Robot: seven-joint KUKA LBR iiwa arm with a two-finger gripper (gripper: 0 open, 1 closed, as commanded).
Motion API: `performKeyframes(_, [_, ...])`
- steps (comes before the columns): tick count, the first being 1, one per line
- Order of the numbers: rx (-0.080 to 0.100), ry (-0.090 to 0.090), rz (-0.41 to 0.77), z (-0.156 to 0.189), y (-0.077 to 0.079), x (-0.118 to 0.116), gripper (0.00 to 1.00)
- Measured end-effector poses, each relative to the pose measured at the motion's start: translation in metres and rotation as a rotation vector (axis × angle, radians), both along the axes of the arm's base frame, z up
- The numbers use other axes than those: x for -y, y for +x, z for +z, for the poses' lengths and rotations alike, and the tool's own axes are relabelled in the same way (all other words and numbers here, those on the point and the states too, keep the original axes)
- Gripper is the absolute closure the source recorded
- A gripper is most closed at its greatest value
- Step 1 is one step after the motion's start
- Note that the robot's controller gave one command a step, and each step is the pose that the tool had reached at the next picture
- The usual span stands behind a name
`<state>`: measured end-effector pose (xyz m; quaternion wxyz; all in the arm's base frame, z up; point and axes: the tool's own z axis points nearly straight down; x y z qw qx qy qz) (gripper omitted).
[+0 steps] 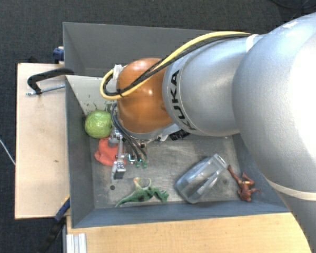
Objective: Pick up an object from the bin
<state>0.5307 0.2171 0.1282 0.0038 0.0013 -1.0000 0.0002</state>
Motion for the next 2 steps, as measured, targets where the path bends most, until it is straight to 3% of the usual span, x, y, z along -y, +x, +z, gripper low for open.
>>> performKeyframes(1, [0.006,0.001,-0.002,0.004,0.002,0.001,0.0])
performKeyframes(2, [-0.014,-0.012,0.081,-0.054,0.063,-0.004,1.0])
